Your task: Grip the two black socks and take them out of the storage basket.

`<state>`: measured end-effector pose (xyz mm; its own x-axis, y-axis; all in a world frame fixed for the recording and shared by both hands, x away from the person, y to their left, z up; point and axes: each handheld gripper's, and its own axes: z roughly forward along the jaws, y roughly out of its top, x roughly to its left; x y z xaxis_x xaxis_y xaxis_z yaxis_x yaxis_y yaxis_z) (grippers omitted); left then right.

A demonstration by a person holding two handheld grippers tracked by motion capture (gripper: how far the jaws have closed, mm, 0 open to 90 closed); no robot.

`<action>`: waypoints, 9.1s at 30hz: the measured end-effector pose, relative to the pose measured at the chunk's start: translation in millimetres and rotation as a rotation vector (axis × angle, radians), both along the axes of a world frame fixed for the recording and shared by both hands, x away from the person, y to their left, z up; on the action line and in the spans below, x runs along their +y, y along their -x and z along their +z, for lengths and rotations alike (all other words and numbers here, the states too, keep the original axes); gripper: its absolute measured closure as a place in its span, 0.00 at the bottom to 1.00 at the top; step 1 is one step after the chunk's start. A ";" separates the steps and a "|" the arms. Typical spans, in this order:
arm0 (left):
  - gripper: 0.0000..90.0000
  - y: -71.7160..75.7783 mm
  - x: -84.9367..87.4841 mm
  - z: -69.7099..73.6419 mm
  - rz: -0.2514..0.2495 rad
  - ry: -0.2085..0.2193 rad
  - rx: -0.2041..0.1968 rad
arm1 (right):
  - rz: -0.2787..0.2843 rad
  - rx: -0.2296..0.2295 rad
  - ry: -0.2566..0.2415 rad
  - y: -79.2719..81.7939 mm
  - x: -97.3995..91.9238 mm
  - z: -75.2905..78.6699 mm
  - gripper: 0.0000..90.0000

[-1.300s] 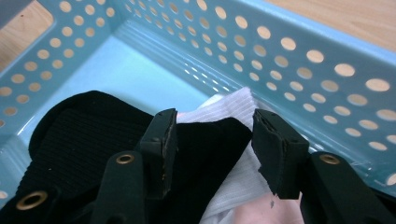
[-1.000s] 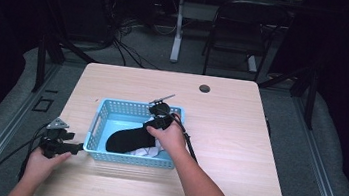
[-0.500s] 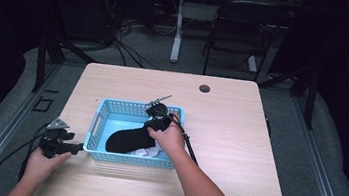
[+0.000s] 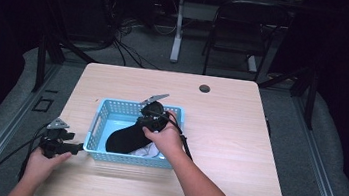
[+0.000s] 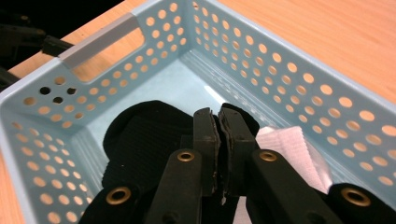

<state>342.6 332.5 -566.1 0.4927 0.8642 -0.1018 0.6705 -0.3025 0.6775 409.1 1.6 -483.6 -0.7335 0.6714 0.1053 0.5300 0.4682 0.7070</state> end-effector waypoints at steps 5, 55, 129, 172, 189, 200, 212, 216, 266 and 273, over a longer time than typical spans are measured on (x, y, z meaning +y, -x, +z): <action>0.30 0.0 0.2 0.0 0.000 0.000 0.000 | 0.044 -0.033 0.010 7.9 5.3 13.8 0.96; 0.30 0.7 0.4 0.1 0.005 -0.001 0.002 | 0.001 -0.227 -0.060 59.5 -95.4 135.4 0.96; 0.30 1.2 -0.7 -1.7 0.004 -0.010 0.009 | -0.421 -0.068 0.007 54.9 -244.3 14.8 0.79; 0.30 0.5 -0.1 -0.3 0.001 0.003 0.004 | -0.152 0.094 0.018 -25.2 -33.5 -10.4 0.59; 0.29 0.0 0.2 0.0 -0.001 0.003 0.000 | -0.271 0.353 0.092 -52.5 -15.8 -41.8 0.57; 0.29 0.0 -0.1 0.0 -0.003 0.001 0.002 | -0.124 0.157 0.091 -35.0 -5.2 -31.0 0.93; 0.29 0.0 -0.4 -0.2 -0.002 -0.001 0.004 | 0.027 0.002 0.010 3.0 -0.8 8.6 0.95; 0.29 -0.2 -0.3 -0.2 -0.003 -0.002 0.004 | 0.065 -0.027 -0.016 12.5 0.9 21.9 0.95; 0.29 -0.2 0.2 -1.4 0.008 -0.006 0.008 | -0.033 -0.200 -0.062 62.1 -115.8 128.8 0.95; 0.29 0.0 -0.2 -1.5 0.004 -0.009 0.011 | -0.105 -0.214 -0.060 70.8 -148.1 126.6 0.95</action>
